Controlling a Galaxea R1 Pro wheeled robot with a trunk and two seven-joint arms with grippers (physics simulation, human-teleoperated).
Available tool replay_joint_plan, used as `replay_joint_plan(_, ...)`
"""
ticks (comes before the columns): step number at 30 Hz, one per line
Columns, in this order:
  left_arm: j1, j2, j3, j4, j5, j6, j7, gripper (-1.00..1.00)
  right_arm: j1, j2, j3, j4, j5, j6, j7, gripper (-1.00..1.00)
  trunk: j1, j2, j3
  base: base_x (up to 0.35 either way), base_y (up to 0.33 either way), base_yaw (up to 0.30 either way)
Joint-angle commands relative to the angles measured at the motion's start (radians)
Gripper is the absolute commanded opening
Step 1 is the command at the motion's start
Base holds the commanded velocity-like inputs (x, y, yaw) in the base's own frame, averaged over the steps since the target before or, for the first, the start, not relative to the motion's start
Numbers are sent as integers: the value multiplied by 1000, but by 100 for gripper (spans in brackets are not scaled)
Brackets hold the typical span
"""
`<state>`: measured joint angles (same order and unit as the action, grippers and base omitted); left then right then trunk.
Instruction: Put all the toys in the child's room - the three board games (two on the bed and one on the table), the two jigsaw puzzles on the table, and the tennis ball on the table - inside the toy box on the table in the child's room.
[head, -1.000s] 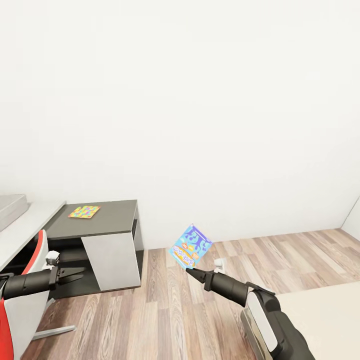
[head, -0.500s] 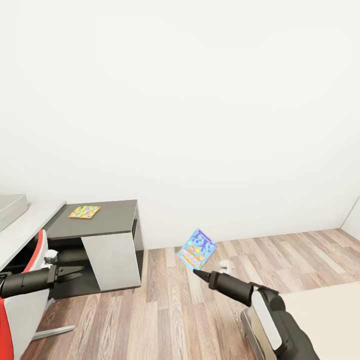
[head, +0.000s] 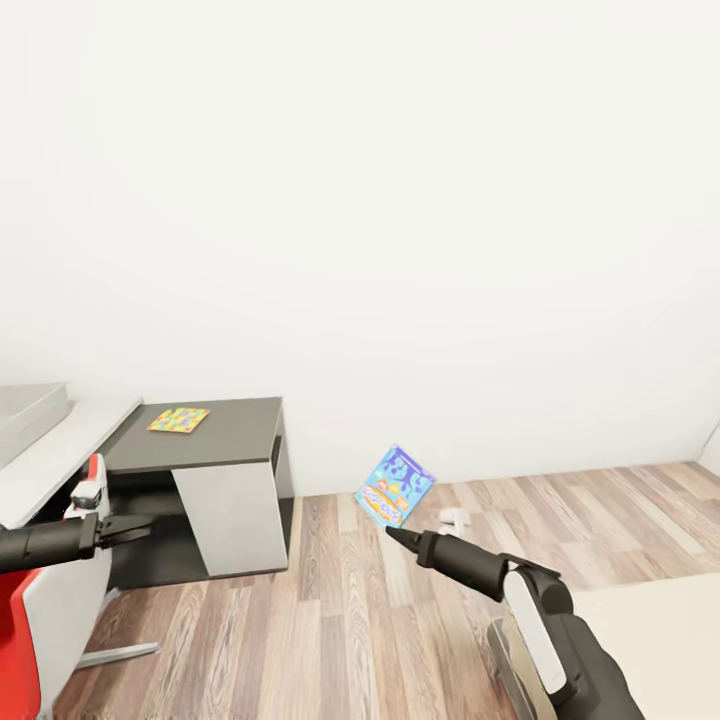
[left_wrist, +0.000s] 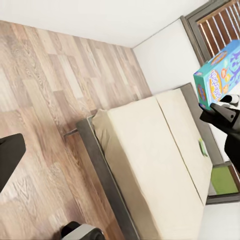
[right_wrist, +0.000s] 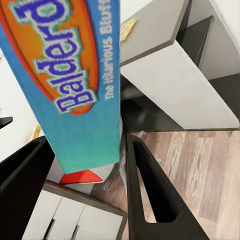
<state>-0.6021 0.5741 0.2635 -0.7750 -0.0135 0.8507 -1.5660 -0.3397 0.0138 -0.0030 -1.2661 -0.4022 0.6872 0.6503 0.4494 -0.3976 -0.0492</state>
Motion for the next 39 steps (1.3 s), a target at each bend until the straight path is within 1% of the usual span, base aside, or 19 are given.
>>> replay_joint_plan(1,-1,0,0,-1,-2,11,-5,100,-1,1,0,-1,-4,6,-1,-100,1,-2,-3,0,0,195)
replay_joint_plan(12,-1,1,-1,-3,1,14,-5,100,-1,7,3,-2,1,6,-3,-100,1,-2,-16,0,0,193)
replay_joint_plan(17,1,1,-1,-3,11,14,-5,100,-1,8,3,-2,0,6,-3,-100,1,-2,-18,0,0,45)
replay_joint_plan(26,2,2,0,-2,12,12,-5,100,-1,8,2,-3,0,6,-3,-100,1,-2,-18,10,0,2)
replay_joint_plan(32,7,1,0,-1,13,9,-5,100,-1,8,1,-3,0,6,-3,-100,1,-2,-20,201,46,0)
replay_joint_plan(39,8,1,0,-1,13,7,-5,100,-1,8,1,-3,0,6,-3,-100,1,-2,-30,302,90,0)
